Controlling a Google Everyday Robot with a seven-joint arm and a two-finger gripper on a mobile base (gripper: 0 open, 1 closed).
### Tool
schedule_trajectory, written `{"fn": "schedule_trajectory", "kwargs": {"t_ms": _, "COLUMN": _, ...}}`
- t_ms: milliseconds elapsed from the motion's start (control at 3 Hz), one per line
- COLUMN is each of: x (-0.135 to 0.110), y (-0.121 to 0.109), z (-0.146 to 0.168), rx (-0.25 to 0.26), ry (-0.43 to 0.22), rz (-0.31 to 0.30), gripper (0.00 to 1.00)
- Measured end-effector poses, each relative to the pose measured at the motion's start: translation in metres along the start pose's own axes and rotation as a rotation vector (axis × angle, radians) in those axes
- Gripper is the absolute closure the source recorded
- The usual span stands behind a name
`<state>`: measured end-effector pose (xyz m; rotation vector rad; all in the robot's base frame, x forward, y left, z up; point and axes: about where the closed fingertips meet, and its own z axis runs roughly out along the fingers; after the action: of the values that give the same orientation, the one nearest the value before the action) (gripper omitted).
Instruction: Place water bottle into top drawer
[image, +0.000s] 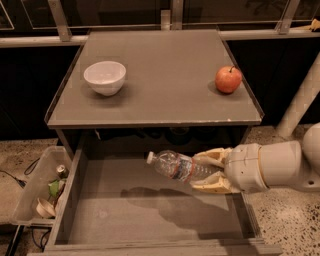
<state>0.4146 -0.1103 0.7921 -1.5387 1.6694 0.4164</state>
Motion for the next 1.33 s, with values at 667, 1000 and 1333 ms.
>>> {"fn": "schedule_trajectory", "kwargs": {"t_ms": 667, "x": 0.066, "y": -0.004, "z": 0.062, "rx": 0.018, "ry": -0.04, "rz": 0.169, "gripper": 1.0}}
{"fn": "schedule_trajectory", "kwargs": {"t_ms": 1000, "x": 0.084, "y": -0.01, "z": 0.086, "rx": 0.017, "ry": -0.005, "rz": 0.188, "gripper": 1.0}}
{"fn": "schedule_trajectory", "kwargs": {"t_ms": 1333, "x": 0.094, "y": -0.011, "z": 0.11, "rx": -0.015, "ry": 0.028, "rz": 0.193, "gripper": 1.0}}
